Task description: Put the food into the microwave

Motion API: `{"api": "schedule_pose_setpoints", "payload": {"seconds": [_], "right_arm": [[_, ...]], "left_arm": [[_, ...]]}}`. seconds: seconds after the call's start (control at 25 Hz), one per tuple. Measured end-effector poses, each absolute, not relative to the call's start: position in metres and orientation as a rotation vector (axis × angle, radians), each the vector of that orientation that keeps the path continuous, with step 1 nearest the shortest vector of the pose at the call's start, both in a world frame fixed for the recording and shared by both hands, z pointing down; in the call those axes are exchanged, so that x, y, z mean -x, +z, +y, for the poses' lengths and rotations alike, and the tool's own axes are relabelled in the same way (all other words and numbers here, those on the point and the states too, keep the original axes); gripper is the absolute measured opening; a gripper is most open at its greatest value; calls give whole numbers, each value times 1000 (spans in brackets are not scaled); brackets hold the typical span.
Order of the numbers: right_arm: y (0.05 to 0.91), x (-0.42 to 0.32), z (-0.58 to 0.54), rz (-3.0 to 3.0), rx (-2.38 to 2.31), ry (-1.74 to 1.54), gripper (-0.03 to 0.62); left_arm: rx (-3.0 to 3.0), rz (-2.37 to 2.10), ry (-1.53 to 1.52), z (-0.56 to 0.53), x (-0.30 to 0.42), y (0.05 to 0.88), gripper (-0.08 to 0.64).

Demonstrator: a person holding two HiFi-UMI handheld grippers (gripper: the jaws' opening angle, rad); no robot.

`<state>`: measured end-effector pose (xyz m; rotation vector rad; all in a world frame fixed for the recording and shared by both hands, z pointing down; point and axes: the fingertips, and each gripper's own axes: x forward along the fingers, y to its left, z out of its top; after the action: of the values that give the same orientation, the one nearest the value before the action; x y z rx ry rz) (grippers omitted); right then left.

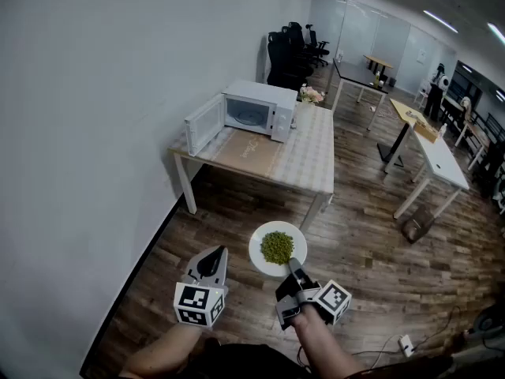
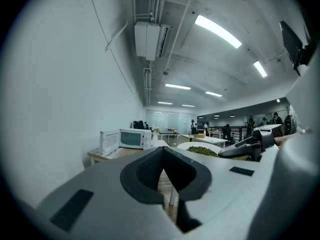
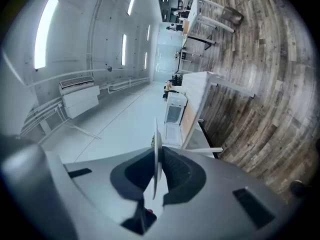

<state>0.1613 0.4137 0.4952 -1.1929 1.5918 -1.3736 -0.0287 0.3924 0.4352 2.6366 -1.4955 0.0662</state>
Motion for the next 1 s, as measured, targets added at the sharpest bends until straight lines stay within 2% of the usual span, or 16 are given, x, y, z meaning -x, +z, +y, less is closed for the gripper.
{"api": "schedule_pose_setpoints", "payload": {"seconds": [0.44, 1.0], "right_arm": [[487, -151, 407, 1623, 1212, -1335, 37], [488, -100, 392, 1597, 1222, -1289, 35]], "left_arm": [[-2663, -1442, 47, 389, 37, 433, 8], [-2670, -1383, -9, 375, 96, 438, 8]]}}
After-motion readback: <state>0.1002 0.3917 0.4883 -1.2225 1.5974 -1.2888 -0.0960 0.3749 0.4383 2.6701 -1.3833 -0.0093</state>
